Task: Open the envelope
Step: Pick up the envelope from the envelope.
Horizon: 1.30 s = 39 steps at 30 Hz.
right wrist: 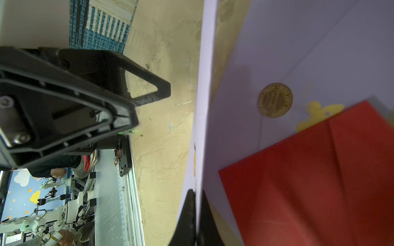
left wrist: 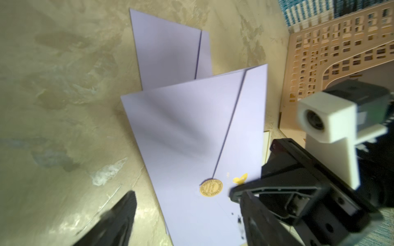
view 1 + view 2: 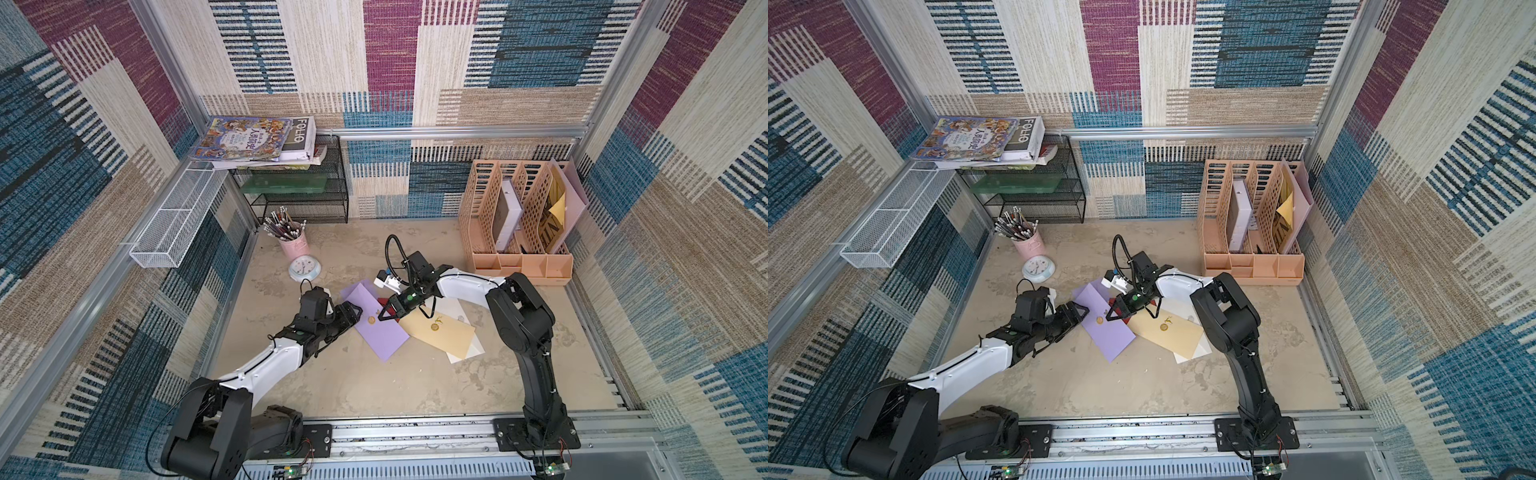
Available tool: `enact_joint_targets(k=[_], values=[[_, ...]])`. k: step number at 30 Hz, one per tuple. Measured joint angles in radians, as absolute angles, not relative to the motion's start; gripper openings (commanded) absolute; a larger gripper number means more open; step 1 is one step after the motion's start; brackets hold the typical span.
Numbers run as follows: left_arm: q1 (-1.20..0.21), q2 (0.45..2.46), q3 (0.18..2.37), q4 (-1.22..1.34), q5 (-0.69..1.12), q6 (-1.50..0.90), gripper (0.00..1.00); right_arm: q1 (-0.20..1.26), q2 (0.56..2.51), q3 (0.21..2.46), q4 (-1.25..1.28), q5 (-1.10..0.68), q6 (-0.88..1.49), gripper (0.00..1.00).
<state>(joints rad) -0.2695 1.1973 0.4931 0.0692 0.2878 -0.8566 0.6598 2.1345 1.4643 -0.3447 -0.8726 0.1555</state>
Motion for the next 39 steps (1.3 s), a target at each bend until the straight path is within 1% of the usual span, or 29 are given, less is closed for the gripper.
enact_joint_targets(k=[3, 8, 12, 14, 17, 20, 23, 25, 28, 32, 36, 38, 39], values=[[-0.265, 1.090, 0.452, 0.095, 0.289, -0.817, 0.78, 0.651, 2.129, 1.461, -0.338, -0.901, 0.164, 0.00], [-0.261, 0.837, 0.372, 0.162, 0.303, -0.722, 0.79, 0.629, 2.085, 1.444, -0.270, -1.004, 0.216, 0.00], [-0.261, 0.624, 0.312, 0.194, 0.283, -0.647, 0.84, 0.629, 2.037, 1.442, -0.208, -1.076, 0.273, 0.00], [-0.261, 0.532, 0.281, 0.199, 0.260, -0.616, 0.89, 0.628, 2.010, 1.439, -0.167, -1.108, 0.311, 0.00], [-0.261, 0.426, 0.242, 0.199, 0.229, -0.591, 0.90, 0.625, 1.980, 1.438, -0.110, -1.139, 0.369, 0.00], [-0.261, 0.372, 0.228, 0.185, 0.200, -0.575, 0.89, 0.624, 1.950, 1.445, -0.072, -1.157, 0.415, 0.00], [-0.261, 0.382, 0.239, 0.176, 0.198, -0.569, 0.84, 0.624, 1.917, 1.451, -0.047, -1.168, 0.440, 0.00], [-0.256, 0.434, 0.259, 0.189, 0.221, -0.569, 0.78, 0.623, 1.899, 1.451, -0.042, -1.171, 0.447, 0.00], [-0.236, 0.589, 0.327, 0.235, 0.335, -0.570, 0.73, 0.612, 1.870, 1.437, -0.037, -1.172, 0.452, 0.00], [-0.197, 0.778, 0.398, 0.348, 0.526, -0.619, 0.73, 0.577, 1.840, 1.409, -0.032, -1.171, 0.453, 0.00], [-0.166, 0.870, 0.438, 0.449, 0.672, -0.673, 0.72, 0.554, 1.821, 1.382, -0.031, -1.172, 0.456, 0.00], [-0.159, 0.911, 0.454, 0.509, 0.734, -0.696, 0.67, 0.556, 1.811, 1.375, -0.030, -1.176, 0.456, 0.00], [-0.153, 0.929, 0.456, 0.536, 0.752, -0.710, 0.63, 0.555, 1.807, 1.373, -0.026, -1.178, 0.457, 0.00]])
